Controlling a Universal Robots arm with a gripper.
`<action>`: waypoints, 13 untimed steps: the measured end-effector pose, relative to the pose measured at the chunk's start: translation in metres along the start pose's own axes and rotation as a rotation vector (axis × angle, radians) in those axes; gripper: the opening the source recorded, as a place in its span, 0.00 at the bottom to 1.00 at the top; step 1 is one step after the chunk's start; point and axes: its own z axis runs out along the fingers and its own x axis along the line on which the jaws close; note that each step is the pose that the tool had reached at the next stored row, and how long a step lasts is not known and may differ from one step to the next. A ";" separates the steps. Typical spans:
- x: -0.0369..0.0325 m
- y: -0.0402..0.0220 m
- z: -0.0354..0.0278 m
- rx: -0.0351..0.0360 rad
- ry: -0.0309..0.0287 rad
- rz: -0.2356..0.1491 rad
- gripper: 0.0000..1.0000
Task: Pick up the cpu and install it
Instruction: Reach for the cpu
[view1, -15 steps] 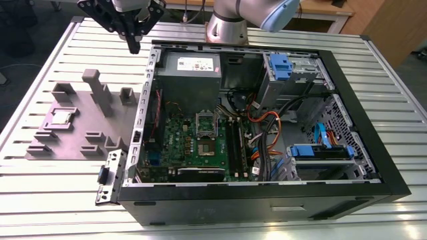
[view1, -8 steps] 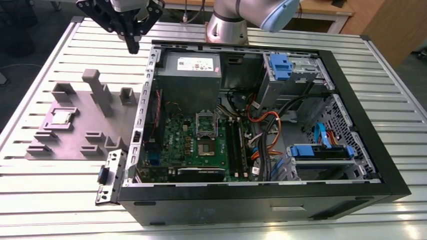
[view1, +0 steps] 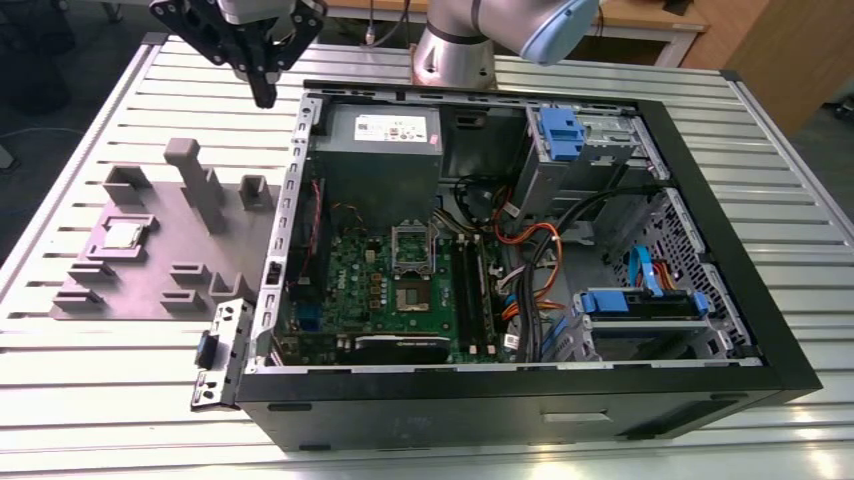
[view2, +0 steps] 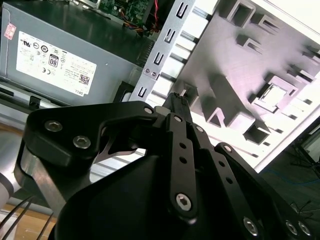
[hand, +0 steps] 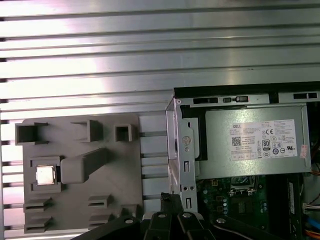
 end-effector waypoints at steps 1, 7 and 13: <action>0.0002 0.0000 0.0001 0.0000 0.0000 0.000 0.10; 0.0016 -0.0001 0.0002 0.0000 0.0000 0.000 0.10; 0.0031 -0.0003 0.0004 0.0000 0.0000 0.000 0.10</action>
